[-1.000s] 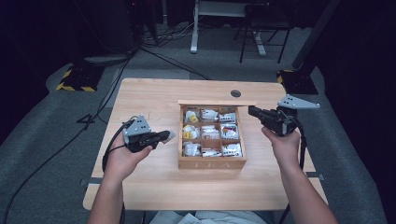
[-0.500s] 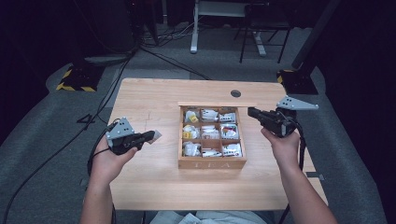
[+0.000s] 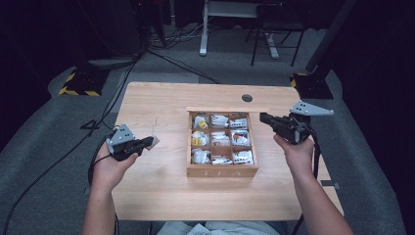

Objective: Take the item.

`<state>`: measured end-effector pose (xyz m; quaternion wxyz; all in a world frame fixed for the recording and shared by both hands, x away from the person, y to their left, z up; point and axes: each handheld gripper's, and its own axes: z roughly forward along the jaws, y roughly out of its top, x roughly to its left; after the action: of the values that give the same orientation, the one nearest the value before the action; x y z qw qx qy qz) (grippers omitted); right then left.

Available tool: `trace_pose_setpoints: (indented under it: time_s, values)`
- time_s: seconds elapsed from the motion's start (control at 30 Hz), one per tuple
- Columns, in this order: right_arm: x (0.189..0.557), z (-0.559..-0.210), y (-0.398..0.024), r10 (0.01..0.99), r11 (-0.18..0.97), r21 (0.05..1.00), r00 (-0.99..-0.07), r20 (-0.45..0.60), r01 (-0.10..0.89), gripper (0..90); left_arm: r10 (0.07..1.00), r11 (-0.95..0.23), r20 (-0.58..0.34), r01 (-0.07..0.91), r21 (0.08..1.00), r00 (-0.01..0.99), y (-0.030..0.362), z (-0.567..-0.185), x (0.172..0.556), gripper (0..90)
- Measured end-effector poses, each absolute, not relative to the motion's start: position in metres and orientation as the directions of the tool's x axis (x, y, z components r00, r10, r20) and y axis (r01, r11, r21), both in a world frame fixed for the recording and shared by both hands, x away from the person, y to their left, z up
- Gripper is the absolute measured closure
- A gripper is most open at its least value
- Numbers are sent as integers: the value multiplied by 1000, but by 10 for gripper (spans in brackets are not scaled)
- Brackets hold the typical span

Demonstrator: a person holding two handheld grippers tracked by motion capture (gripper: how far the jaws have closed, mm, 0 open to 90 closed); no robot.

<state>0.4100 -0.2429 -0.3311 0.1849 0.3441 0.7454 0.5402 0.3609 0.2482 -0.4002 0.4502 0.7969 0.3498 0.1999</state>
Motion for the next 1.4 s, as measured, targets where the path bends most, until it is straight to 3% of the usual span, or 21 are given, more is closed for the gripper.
trace_pose_setpoints:
  time_s: [1.07,1.4]
  values:
    - [411,-335,-242,710,191,924,-697,102,330,897,767,-389,32,425,817,641,254,-456,388,898]
    - [412,-337,-242,711,195,922,-696,102,334,898,775,-399,55,419,816,629,252,-459,390,804]
